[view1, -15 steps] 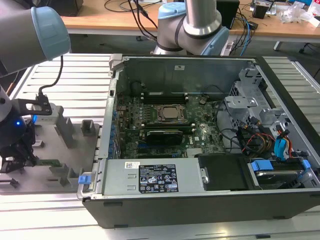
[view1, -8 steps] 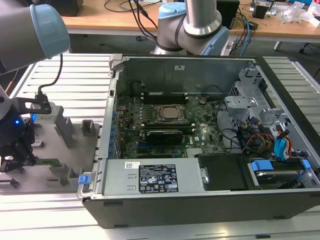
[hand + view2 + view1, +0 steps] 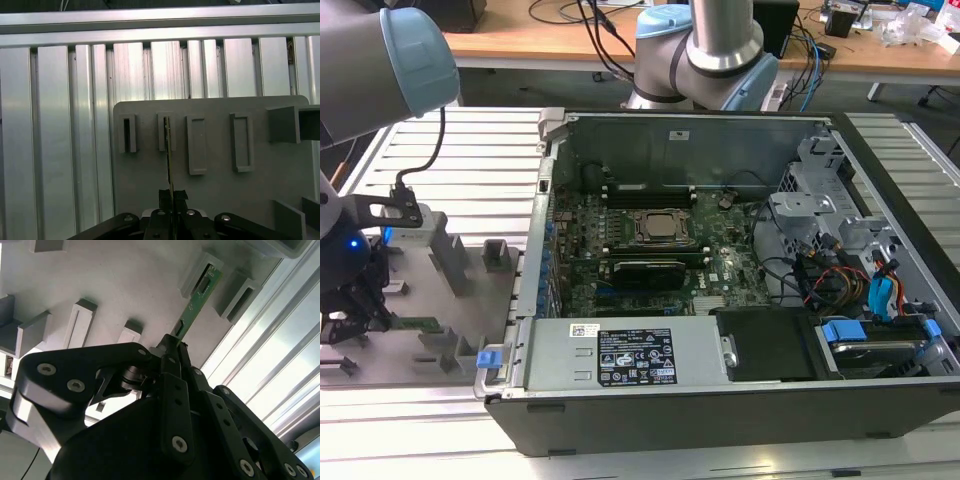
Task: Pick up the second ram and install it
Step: 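Pick up the second ram and move it above second insertion slot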
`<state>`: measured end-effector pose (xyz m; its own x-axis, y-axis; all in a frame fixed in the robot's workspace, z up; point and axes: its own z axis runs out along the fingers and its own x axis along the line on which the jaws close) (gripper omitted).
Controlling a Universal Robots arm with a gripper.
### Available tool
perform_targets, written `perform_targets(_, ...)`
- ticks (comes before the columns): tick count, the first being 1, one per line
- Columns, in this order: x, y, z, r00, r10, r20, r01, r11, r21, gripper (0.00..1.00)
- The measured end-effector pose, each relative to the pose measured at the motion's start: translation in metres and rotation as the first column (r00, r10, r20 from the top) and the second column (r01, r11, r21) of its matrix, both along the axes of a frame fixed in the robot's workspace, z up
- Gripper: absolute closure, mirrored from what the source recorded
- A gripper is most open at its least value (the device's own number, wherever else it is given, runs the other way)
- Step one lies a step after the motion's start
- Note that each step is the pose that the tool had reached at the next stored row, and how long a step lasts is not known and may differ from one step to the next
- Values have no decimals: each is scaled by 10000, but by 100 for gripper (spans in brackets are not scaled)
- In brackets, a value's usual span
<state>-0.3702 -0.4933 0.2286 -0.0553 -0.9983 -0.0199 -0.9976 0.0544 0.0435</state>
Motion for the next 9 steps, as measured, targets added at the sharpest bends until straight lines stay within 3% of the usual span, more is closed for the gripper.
perform_targets(9, 2, 0, 38, 10000, 0, 2, 0, 10000, 1, 86)
